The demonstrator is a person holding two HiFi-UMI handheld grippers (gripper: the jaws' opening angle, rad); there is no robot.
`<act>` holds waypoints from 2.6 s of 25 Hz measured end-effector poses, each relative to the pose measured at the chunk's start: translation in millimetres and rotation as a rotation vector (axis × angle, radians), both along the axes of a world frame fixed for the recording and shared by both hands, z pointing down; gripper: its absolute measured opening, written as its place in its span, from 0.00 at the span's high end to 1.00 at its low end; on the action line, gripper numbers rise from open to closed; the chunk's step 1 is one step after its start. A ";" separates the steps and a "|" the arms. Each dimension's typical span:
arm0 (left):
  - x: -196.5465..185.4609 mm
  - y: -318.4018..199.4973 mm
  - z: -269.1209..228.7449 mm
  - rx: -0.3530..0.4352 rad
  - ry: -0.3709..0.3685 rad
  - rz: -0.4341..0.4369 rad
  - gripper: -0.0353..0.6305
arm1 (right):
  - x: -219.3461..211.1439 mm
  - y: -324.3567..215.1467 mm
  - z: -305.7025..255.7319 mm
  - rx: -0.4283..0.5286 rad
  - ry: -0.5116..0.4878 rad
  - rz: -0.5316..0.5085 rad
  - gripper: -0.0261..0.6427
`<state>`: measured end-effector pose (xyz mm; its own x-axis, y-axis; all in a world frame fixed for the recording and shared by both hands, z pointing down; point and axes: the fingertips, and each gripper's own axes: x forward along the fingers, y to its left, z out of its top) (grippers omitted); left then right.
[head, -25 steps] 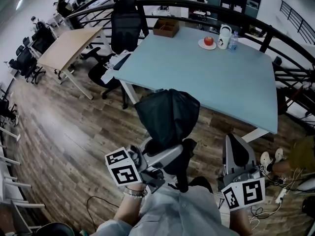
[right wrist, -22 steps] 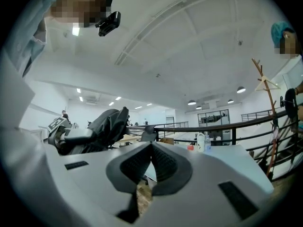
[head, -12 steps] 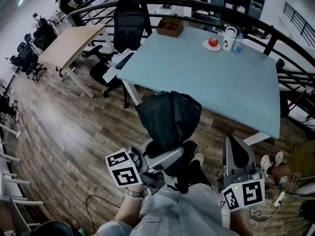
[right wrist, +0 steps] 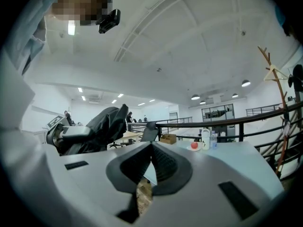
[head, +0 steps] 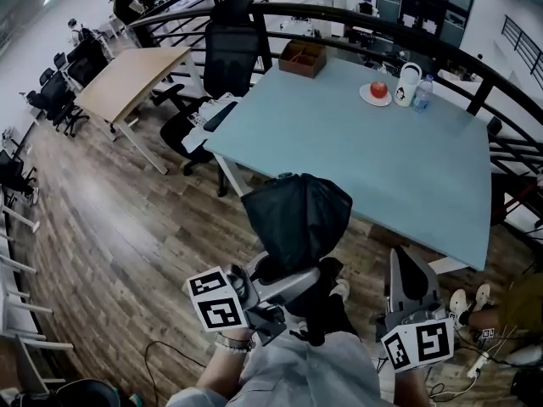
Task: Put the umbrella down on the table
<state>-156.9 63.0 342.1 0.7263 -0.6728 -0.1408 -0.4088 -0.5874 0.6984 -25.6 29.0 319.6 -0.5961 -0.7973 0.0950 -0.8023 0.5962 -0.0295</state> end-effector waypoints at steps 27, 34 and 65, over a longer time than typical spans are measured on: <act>86.1 -233.9 5.6 -0.023 -0.060 0.041 0.52 | 85.0 -226.4 5.6 -0.030 -0.054 0.018 0.96; 107.9 -258.5 7.1 -0.032 -0.065 0.070 0.52 | 108.4 -242.3 4.7 -0.032 -0.048 0.051 0.96; 133.2 -429.1 53.1 -0.144 -0.174 0.335 0.52 | 122.8 -326.5 18.7 -0.081 -0.037 0.346 0.96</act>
<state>-23.6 -366.1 395.1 0.9134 -0.3987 0.0822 -0.3309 -0.6094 0.7205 97.2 -297.5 338.3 -0.2958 -0.9434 0.1499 -0.9539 0.2835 -0.0981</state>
